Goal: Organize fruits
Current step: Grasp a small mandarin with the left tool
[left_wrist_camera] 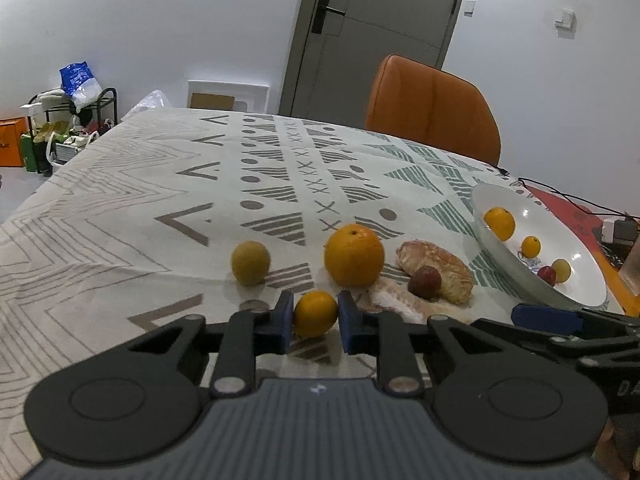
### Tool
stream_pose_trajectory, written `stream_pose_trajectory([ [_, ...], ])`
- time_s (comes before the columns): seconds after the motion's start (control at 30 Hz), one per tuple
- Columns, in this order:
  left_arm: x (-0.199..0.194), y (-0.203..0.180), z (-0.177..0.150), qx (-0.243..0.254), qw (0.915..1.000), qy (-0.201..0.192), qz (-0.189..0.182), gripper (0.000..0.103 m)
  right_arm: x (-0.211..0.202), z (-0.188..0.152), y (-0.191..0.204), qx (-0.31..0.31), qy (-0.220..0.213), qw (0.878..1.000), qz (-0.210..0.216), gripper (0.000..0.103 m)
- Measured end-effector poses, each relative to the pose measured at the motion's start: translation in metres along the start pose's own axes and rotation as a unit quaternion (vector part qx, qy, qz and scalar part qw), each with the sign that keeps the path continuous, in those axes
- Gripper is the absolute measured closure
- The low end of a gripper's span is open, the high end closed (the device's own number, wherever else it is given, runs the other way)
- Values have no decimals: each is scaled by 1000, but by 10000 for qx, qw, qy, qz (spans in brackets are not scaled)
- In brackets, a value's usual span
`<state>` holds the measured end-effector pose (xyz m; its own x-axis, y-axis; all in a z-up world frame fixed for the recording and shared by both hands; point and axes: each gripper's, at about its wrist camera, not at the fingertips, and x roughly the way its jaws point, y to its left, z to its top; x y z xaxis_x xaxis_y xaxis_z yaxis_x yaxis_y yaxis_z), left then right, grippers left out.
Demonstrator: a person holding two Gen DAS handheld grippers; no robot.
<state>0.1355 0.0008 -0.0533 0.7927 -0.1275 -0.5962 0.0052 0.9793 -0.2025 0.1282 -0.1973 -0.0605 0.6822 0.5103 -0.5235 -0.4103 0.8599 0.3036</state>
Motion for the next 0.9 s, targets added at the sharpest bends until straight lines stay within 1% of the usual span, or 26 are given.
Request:
stream_pose_trajectory([
  [0.13, -6, 6, 1, 51, 10000, -25, 73, 81, 8, 1, 6, -65, 33, 9999, 100, 12],
  [0.37, -14, 18, 5, -2, 9998, -92, 184, 81, 21, 6, 15, -142, 84, 9996, 232, 13],
  [0.53, -18, 25, 6, -44, 9996, -111, 267, 81, 30, 7, 20, -215, 154, 9994, 226, 13],
  [0.8, -22, 28, 6, -74, 9994, -133, 308, 81, 34, 6, 21, -341, 135, 9992, 170, 13],
  [0.9, -23, 27, 5, -73, 9994, -140, 312, 81, 32, 6, 23, -377, 181, 9990, 180, 15],
])
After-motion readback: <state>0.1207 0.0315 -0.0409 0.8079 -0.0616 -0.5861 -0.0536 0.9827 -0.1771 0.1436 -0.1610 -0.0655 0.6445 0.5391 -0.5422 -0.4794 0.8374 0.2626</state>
